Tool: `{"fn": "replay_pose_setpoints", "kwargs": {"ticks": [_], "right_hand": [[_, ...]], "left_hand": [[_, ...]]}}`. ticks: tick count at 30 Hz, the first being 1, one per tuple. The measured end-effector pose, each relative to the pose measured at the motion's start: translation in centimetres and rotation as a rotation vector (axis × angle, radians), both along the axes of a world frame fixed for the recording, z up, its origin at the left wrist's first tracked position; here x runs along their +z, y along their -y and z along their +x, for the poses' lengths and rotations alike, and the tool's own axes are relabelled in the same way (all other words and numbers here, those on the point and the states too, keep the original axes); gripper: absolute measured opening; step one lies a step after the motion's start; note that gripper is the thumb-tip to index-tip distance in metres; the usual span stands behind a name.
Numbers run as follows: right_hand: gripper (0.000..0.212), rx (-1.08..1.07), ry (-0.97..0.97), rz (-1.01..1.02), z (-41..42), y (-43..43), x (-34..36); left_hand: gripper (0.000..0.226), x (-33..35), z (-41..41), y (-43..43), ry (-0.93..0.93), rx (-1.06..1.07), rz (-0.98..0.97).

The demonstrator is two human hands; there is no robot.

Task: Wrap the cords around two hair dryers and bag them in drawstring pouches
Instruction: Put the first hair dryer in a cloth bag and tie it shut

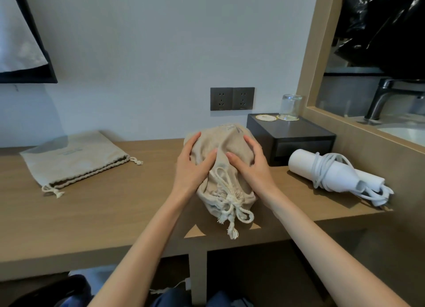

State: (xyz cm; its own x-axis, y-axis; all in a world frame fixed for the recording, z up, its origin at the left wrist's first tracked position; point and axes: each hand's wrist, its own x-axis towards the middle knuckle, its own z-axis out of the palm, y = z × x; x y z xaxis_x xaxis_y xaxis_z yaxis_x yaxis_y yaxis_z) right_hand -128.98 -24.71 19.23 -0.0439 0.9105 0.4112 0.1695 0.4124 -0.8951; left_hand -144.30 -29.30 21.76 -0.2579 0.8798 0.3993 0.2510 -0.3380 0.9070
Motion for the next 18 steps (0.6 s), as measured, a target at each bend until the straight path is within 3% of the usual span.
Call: {"fn": "replay_pose_setpoints", "kwargs": {"ticks": [18], "right_hand": [[0.067, -0.071, -0.020, 0.093, 10.8, 15.5, -2.6]], "left_hand": [[0.055, -5.4, 10.6, 14.2, 0.027, -0.096, 0.150]]}}
